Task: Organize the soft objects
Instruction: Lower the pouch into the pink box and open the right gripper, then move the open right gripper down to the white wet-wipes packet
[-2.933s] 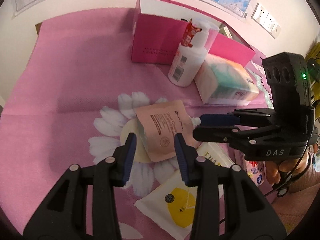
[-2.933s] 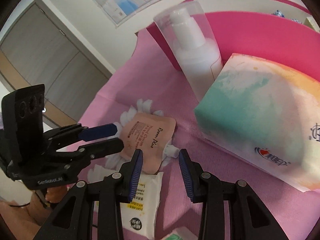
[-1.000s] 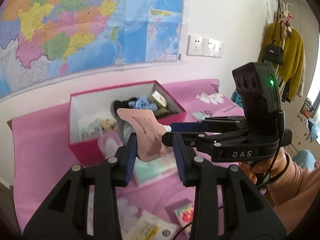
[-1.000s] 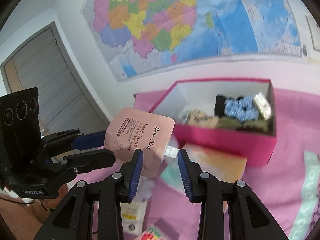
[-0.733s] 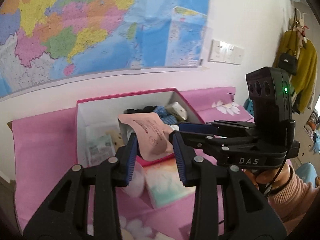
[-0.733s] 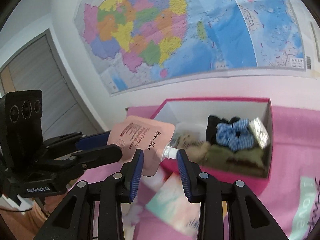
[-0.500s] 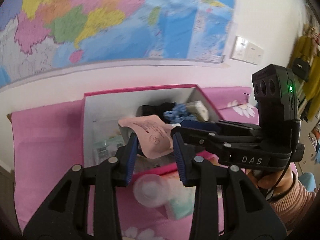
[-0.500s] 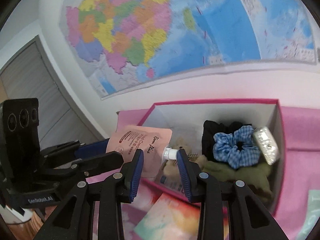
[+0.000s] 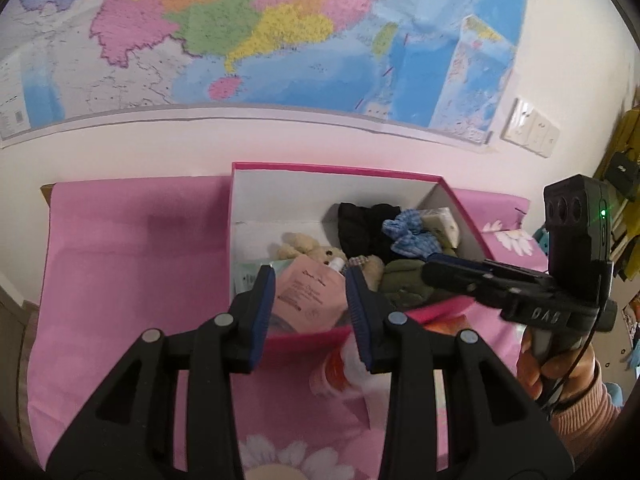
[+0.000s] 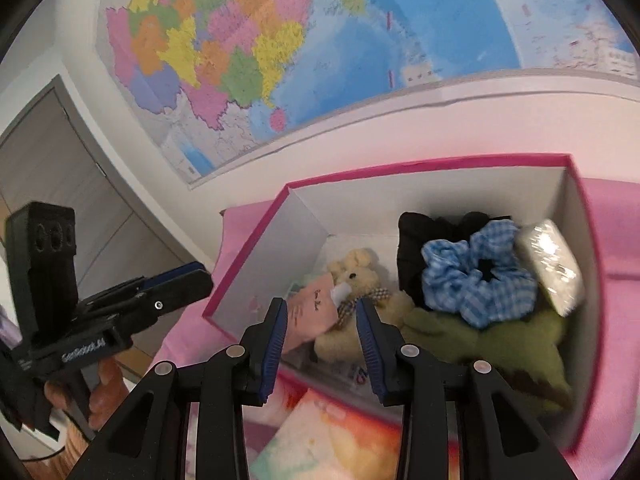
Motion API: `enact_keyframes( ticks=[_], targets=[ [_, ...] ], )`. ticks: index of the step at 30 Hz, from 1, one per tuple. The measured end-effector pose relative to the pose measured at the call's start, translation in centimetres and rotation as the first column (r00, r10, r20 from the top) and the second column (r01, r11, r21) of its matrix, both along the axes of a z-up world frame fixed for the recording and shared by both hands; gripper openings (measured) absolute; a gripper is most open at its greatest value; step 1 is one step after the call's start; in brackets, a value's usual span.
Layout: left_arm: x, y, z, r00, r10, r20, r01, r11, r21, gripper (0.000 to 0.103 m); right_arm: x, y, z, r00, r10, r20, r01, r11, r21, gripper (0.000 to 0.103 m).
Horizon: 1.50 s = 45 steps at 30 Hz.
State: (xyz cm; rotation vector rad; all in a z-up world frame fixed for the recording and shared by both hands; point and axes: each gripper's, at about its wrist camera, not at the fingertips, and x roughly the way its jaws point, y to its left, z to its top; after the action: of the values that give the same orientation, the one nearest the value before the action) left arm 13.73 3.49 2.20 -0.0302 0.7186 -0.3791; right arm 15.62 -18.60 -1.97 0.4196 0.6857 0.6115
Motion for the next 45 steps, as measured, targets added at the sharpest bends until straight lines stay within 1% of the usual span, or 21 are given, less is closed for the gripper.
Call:
enact_keyframes(
  ticks=[2, 5, 6, 8, 12, 14, 16, 19, 20, 23, 24, 26, 29, 33, 36, 41, 43, 45],
  targets=[
    [-1.7, 0.5, 0.3, 1.000, -0.019, 0.025, 0.019, 1.000, -0.004, 0.038, -1.4, -0.8, 0.5, 1.000, 0.005, 0.018, -0.005, 1.000, 0.012, 0.037],
    [-4.1, 1.0, 0.4, 0.998, -0.038, 0.042, 0.039, 0.999, -0.002, 0.040, -4.0, -1.4, 1.3, 0.998, 0.044, 0.052, -0.045, 0.999, 0.023, 0.037],
    [-5.2, 1.3, 0.2, 0.998, -0.051, 0.040, 0.051, 0.999, -0.007, 0.043, -5.0, -1.5, 1.7, 0.996, 0.063, 0.066, -0.064, 0.998, 0.017, 0.037],
    [-6.8, 1.8, -0.2, 0.998, -0.055, 0.039, 0.055, 0.998, -0.002, 0.045, -6.7, -1.4, 2.1, 0.991, 0.102, 0.089, -0.103, 0.995, 0.007, 0.037],
    [-9.5, 2.7, -2.0, 0.999, -0.044, -0.004, 0.044, 0.999, -0.002, 0.045, -9.9, -0.6, 2.1, 0.976, 0.192, 0.104, -0.191, 0.981, -0.014, 0.037],
    [-10.6, 3.0, -3.1, 0.999, -0.026, -0.030, 0.026, 1.000, 0.009, 0.045, -11.1, 0.3, 1.5, 0.967, 0.238, 0.087, -0.236, 0.971, -0.025, 0.037],
    [-11.6, 3.2, -4.3, 0.998, -0.013, -0.063, 0.013, 1.000, 0.003, 0.045, -11.9, 1.2, 0.7, 0.959, 0.276, 0.068, -0.274, 0.961, -0.037, 0.037],
    [-13.4, 3.7, -6.3, 0.992, -0.010, -0.130, 0.006, 1.000, -0.025, 0.045, -12.7, 3.4, -1.2, 0.942, 0.335, 0.010, -0.334, 0.940, -0.069, 0.037],
    [-13.9, 3.8, -6.8, 0.989, -0.008, -0.146, 0.004, 1.000, -0.023, 0.045, -12.9, 3.9, -1.7, 0.938, 0.347, -0.006, -0.346, 0.935, -0.076, 0.037],
    [-15.3, 3.9, -8.0, 0.986, 0.024, -0.165, -0.019, 0.999, 0.031, 0.045, -13.1, 5.9, -3.6, 0.922, 0.381, -0.073, -0.387, 0.917, -0.098, 0.037],
    [-15.6, 4.0, -8.3, 0.985, 0.029, -0.172, -0.023, 0.999, 0.036, 0.045, -13.2, 6.4, -4.0, 0.918, 0.388, -0.087, -0.396, 0.912, -0.105, 0.037],
    [-16.4, 4.4, -8.8, 0.981, 0.032, -0.192, -0.027, 0.999, 0.028, 0.045, -13.2, 7.6, -5.0, 0.909, 0.400, -0.122, -0.413, 0.902, -0.124, 0.037],
    [-17.3, 5.3, -9.1, 0.979, 0.039, -0.201, -0.037, 0.999, 0.012, 0.045, -13.4, 8.8, -6.1, 0.898, 0.410, -0.158, -0.432, 0.891, -0.142, 0.037],
    [-18.0, 6.2, -9.6, 0.974, 0.052, -0.221, -0.053, 0.999, 0.005, 0.046, -13.6, 9.5, -7.2, 0.893, 0.409, -0.187, -0.439, 0.882, -0.168, 0.037],
    [-18.5, 6.6, -10.2, 0.970, 0.050, -0.239, -0.053, 0.999, -0.005, 0.046, -13.5, 9.6, -7.3, 0.896, 0.401, -0.190, -0.433, 0.883, -0.180, 0.037],
    [-18.8, 7.2, -11.1, 0.961, 0.064, -0.268, -0.070, 0.997, -0.013, 0.048, -13.4, 10.1, -7.5, 0.891, 0.410, -0.195, -0.445, 0.874, -0.194, 0.037],
    [-19.0, 7.4, -11.4, 0.958, 0.060, -0.280, -0.068, 0.998, -0.018, 0.048, -13.4, 10.2, -7.5, 0.893, 0.410, -0.188, -0.443, 0.874, -0.201, 0.035],
    [-19.2, 7.5, -11.8, 0.953, 0.047, -0.298, -0.058, 0.998, -0.029, 0.048, -13.5, 10.2, -7.6, 0.897, 0.401, -0.185, -0.435, 0.875, -0.212, 0.026]
  ],
)
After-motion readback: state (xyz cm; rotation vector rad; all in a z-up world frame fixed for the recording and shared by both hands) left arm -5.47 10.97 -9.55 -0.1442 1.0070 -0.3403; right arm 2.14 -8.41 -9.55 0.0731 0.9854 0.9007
